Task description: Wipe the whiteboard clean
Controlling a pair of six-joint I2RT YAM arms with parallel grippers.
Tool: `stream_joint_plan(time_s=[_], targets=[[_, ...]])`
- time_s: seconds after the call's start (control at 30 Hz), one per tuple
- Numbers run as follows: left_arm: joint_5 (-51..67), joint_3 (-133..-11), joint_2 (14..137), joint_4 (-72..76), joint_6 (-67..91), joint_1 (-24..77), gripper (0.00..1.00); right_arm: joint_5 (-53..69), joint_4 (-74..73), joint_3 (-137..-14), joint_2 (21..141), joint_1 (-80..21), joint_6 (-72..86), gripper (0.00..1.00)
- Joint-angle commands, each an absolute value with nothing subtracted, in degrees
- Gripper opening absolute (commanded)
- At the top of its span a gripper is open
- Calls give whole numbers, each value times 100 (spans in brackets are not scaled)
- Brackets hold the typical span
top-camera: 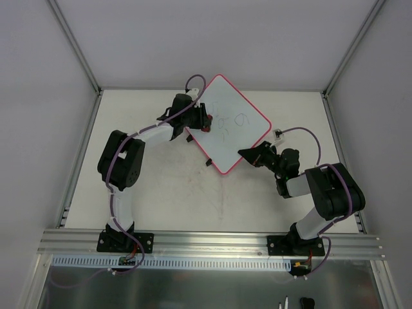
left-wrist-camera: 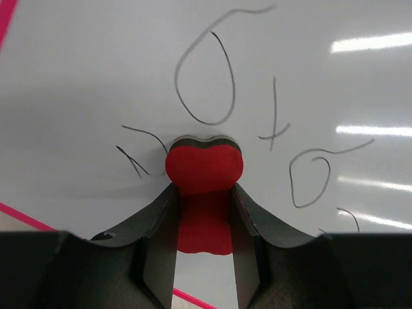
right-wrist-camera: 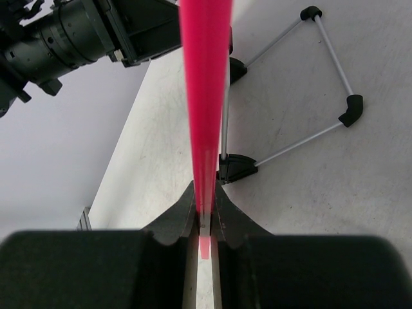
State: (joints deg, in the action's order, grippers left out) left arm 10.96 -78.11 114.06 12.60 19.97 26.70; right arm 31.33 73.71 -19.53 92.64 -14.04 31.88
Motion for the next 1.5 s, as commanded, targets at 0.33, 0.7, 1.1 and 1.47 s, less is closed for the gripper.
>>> stream_joint_plan(time_s=[0.33, 0.7, 1.1, 1.47], targets=[[1345, -8868, 11988, 510, 1890, 1890, 32, 3419, 8771, -2136, 9114, -1494, 2918, 0], [1801, -8956, 12015, 492, 1784, 2074, 32, 3445, 8771, -2162, 9141, -1520, 2909, 0], [1749, -8088, 11629, 896, 2030, 3031, 32, 3463, 8771, -2171, 9141, -1529, 2909, 0], [1407, -6857, 11031, 1722, 2136, 3717, 32, 3480, 8771, -2197, 9176, -1538, 2918, 0]])
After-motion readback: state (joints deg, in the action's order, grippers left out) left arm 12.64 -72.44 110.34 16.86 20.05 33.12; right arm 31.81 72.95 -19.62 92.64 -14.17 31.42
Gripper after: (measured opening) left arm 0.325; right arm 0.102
